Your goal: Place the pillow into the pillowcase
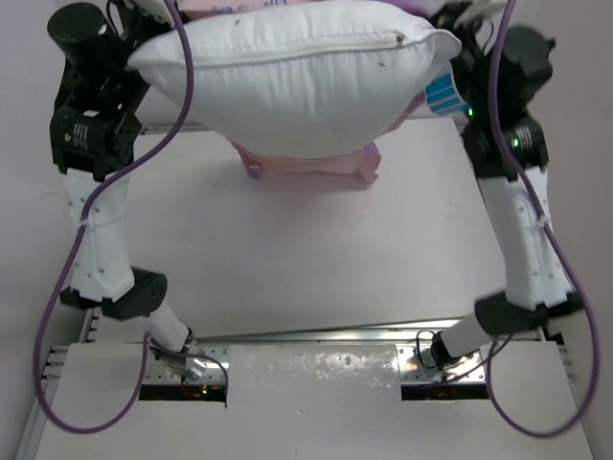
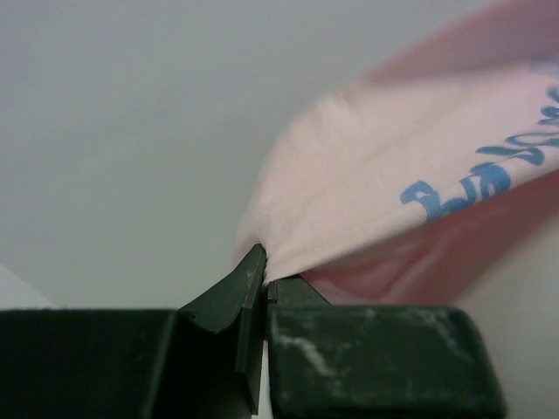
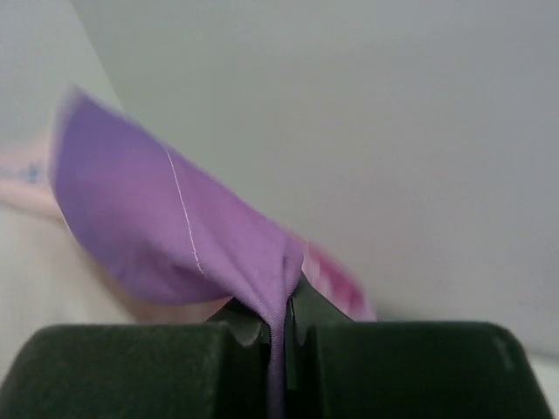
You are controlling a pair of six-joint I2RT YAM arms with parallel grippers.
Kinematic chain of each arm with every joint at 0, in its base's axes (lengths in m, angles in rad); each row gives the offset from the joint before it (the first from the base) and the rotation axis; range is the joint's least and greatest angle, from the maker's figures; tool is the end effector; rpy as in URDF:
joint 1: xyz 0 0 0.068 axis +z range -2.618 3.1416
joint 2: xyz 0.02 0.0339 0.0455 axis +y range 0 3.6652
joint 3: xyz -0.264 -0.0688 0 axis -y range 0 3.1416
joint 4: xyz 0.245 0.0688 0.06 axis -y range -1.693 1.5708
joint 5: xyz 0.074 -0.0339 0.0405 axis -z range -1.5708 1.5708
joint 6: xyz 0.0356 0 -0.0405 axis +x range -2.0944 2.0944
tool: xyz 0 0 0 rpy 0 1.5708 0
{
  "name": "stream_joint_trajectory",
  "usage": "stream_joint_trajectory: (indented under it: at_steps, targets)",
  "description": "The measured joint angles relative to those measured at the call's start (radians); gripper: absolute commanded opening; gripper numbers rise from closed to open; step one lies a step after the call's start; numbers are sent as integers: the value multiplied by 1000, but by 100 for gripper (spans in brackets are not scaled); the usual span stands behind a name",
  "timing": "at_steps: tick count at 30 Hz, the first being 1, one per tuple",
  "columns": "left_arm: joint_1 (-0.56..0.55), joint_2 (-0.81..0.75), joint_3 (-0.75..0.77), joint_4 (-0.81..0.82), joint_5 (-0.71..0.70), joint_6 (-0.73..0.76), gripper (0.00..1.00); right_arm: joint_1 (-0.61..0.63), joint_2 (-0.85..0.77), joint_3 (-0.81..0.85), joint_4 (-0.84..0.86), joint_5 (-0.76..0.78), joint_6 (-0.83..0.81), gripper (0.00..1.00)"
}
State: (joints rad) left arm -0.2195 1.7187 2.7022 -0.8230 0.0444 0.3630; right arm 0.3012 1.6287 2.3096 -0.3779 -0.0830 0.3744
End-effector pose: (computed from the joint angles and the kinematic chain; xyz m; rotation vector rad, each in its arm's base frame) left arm 0.2465 -0.0566 0.6293 0.4403 1.3406 0.0876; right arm 0.2783 0.0896 0.6106 -0.0257 1.2944 0.6334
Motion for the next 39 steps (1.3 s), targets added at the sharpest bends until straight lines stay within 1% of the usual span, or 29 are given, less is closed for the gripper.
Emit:
stream_joint_trajectory:
  at_steps: [1, 2, 3, 6, 7, 8, 10, 11, 13, 14, 16, 18, 19, 20, 22, 23, 24, 25, 26, 28, 29, 30, 32, 33, 34, 35, 37, 38, 39]
  targets:
    - [0, -68, -102, 42, 3, 3, 0, -1, -107, -217, 99, -11, 13, 0]
    - [-1, -97, -132, 29, 10, 7, 0, -2, -173, -322, 76, -32, 22, 0]
    - [-4, -93, -93, 15, 21, 9, 0, -5, -170, -286, -12, -55, 30, 0]
    - [-2, -19, 66, 11, 18, 10, 0, -28, 18, 117, -95, -98, 48, 0]
    - [-2, -22, 57, 20, 17, 13, 0, -32, 14, 101, -56, -102, 50, 0]
    - [-3, -46, 3, 41, 18, 19, 0, -34, -14, 49, -16, -102, 53, 0]
    - [-3, -122, -194, 103, 25, 30, 0, -43, -181, -285, 142, -105, 66, 0]
    - [-3, -122, -194, 80, 29, 38, 0, -50, -184, -277, 76, -114, 71, 0]
    - [-3, -38, -66, 65, 21, 55, 0, -70, -38, 36, -82, -137, 75, 0]
    - [-3, -19, -35, 64, 8, 59, 0, -74, 13, 114, -77, -137, 74, 0]
    - [-4, 5, 20, 72, -18, 67, 0, -77, -74, -100, 65, -132, 71, 0]
    - [-6, -96, -158, 107, -1, 70, 0, -75, -283, -509, 248, -108, 72, 0]
    - [-11, -169, -293, 107, 10, 70, 0, -77, -337, -572, 195, -107, 68, 0]
    - [-13, -193, -311, 41, 13, 72, 0, -83, -309, -507, 102, -117, 60, 0]
    - [-10, -124, -170, -35, -14, 77, 0, -89, -146, -175, -78, -146, 52, 0]
    - [-8, -85, -95, -21, -32, 77, 0, -91, -71, -40, -72, -149, 51, 0]
    - [-8, -50, -19, 9, -39, 78, 0, -97, -42, -34, 3, -153, 49, 0]
    - [-8, -40, 19, 39, -37, 77, 0, -100, -87, -127, 60, -150, 49, 0]
    - [-11, -79, -58, 87, -28, 76, 0, -98, -195, -339, 200, -142, 50, 0]
    - [-12, -272, -406, 151, -5, 74, 0, -94, -397, -659, 256, -133, 44, 0]
    - [-12, -322, -516, 105, 3, 74, 0, -95, -424, -661, 200, -140, 38, 0]
    - [-12, -320, -505, 22, 1, 75, 0, -97, -377, -520, 48, -165, 31, 0]
    - [-8, -226, -248, -128, -26, 71, 0, -97, -208, -195, -73, -194, 21, 0]
    - [-7, -153, -134, -107, -39, 63, 0, -103, -127, -60, -80, -194, 14, 0]
    - [-7, -138, -123, -45, -44, 55, 0, -112, -99, -24, -33, -187, 5, 0]
    - [-7, -161, -170, -17, -42, 48, 0, -116, -119, -64, -31, -189, 5, 0]
    - [-7, -349, -569, 124, -17, 35, 0, -117, -320, -502, 203, -193, 26, 0]
    - [-8, -410, -724, 124, -10, 34, 0, -117, -391, -623, 182, -215, 29, 0]
    - [-9, -441, -772, 37, -10, 41, 0, -123, -385, -591, 46, -235, 28, 0]
